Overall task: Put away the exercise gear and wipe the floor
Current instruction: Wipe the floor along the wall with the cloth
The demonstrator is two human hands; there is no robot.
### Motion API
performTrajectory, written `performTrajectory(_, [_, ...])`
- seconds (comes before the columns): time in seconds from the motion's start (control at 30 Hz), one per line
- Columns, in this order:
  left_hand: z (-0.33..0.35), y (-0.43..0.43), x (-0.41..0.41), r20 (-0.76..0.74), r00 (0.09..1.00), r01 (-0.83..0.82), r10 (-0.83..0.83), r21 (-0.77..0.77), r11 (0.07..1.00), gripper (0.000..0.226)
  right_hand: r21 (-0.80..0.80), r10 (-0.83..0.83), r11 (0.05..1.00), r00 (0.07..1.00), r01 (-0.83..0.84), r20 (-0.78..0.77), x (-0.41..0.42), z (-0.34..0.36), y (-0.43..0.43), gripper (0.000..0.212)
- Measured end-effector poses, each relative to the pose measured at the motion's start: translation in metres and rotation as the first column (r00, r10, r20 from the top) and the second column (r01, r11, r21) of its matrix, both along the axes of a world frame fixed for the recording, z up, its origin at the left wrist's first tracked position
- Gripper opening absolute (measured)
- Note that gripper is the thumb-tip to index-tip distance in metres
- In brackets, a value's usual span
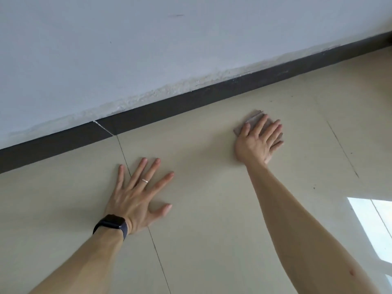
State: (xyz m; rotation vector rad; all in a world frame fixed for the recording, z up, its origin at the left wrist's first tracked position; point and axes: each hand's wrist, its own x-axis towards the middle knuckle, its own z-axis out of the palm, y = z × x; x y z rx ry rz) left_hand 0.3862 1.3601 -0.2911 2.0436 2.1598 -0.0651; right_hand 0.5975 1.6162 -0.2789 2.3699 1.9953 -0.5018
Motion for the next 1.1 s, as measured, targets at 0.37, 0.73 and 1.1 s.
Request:
performTrajectory(0.37, [0.005, 0.004, -0.001, 0.013, 1.0, -0.01, 0.011, -0.056, 0.998, 0.087, 0.029, 0.141, 0.99, 0.99, -0.14, -0.021, -0.032, -0.007, 0.041, 0.066])
performTrajectory(0.73, [0.009, 0.005, 0.002, -0.034, 0.999, -0.023, 0.02, -0.095, 0.995, 0.087, 0.194, 0.851, 0.496, 0.518, -0.846, 0.085, -0.019, -0.015, -0.018, 0.059])
performTrajectory(1.1, [0.008, 0.001, 0.003, -0.006, 1.0, -0.03, 0.029, -0.091, 0.995, 0.081, 0.175, 0.669, 0.738, 0.741, -0.652, -0.062, -0.003, -0.008, -0.144, 0.057])
